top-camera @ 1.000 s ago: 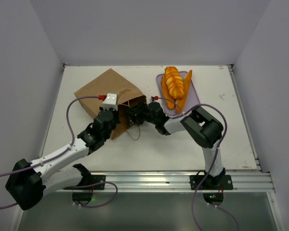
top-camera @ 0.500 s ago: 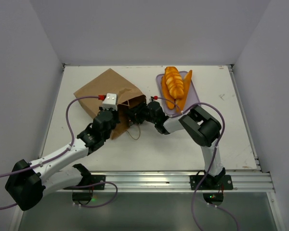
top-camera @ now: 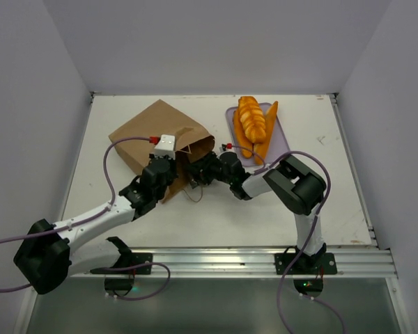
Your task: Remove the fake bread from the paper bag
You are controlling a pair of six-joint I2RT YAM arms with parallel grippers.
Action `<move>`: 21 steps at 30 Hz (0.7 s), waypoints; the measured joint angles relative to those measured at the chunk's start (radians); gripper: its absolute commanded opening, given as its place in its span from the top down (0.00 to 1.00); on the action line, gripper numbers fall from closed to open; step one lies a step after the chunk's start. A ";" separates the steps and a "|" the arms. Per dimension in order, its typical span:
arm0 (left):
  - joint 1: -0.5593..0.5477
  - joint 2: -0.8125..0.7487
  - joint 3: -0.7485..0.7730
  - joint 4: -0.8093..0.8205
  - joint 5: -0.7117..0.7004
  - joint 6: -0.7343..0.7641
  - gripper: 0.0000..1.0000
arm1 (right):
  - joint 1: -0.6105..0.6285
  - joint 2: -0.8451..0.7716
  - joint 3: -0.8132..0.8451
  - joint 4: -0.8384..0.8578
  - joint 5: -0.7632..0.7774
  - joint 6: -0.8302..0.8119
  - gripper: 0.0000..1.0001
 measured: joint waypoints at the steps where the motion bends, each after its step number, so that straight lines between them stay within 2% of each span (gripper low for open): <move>1: 0.000 0.015 0.007 0.002 0.000 -0.002 1.00 | 0.000 -0.001 -0.006 0.004 -0.004 0.000 0.88; 9: 0.000 0.100 0.076 0.004 -0.009 -0.002 1.00 | -0.001 -0.024 -0.059 0.049 -0.048 0.002 0.90; 21: 0.045 0.121 0.089 0.002 -0.012 -0.002 1.00 | -0.003 -0.226 -0.247 0.026 -0.061 -0.044 0.93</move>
